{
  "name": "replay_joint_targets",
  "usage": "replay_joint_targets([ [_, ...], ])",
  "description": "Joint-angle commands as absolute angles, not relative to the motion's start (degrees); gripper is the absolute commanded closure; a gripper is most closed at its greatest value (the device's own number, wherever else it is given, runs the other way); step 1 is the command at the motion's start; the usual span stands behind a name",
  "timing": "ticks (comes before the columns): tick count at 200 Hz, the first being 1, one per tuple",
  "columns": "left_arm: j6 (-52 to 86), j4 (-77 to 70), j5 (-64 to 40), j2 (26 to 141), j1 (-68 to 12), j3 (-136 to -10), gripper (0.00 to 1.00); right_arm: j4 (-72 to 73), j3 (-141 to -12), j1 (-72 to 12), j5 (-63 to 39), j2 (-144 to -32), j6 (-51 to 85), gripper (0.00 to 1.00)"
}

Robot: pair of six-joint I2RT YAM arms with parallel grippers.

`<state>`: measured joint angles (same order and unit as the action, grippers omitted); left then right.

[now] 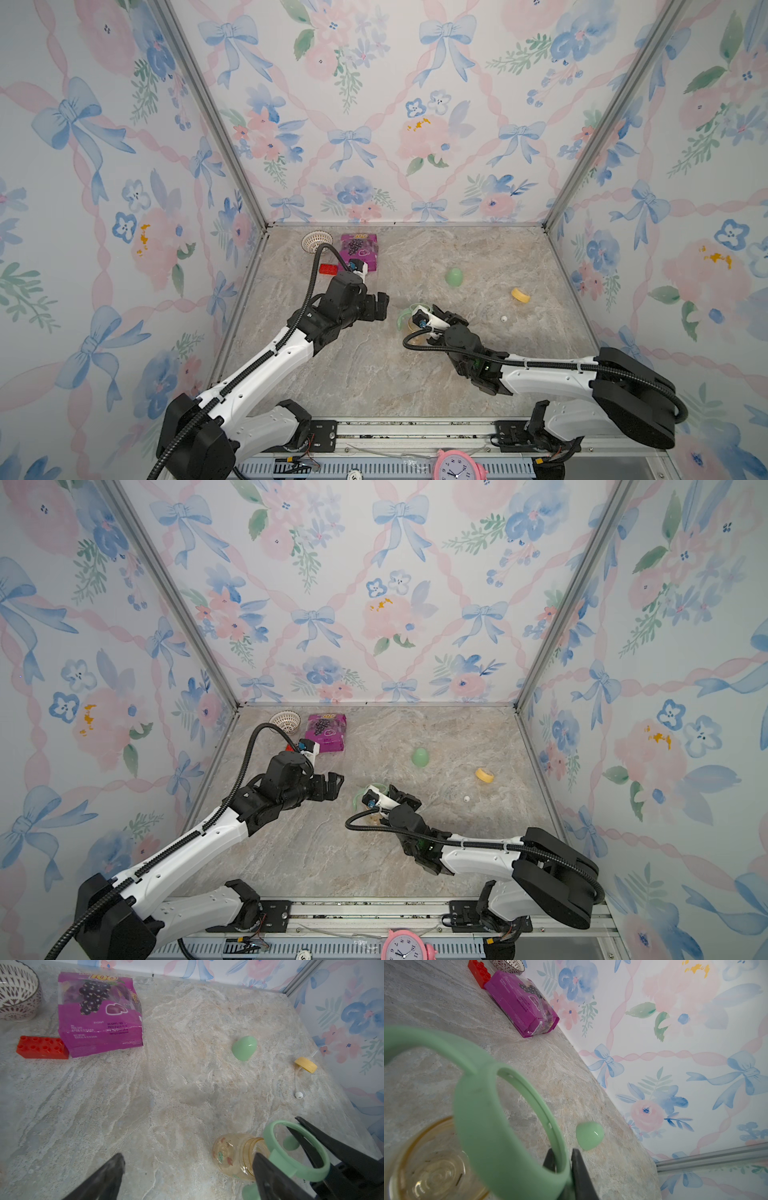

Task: Assemble the baby bottles
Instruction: Put on the handle of the baby bottle.

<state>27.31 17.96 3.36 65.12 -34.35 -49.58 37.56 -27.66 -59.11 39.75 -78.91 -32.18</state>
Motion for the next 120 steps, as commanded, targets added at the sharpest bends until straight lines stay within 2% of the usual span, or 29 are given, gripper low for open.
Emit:
replay_joint_targets([
  [1, 28.13, 15.1, 2.74, 67.63, -36.21, -50.22, 0.02, 41.94, -25.74, -60.34, 40.92, -79.28, -29.84, 1.0],
  [23, 28.77, 12.84, 1.93, 70.84, -37.58, -50.79, 0.02, 39.88, -24.94, -61.07, 41.49, -79.07, -27.3, 0.97],
  [120, 30.78, 9.07, 1.85, 79.23, -40.36, -52.92, 0.02, 43.83, -24.46, -62.57, 44.86, -82.7, -26.18, 0.97],
])
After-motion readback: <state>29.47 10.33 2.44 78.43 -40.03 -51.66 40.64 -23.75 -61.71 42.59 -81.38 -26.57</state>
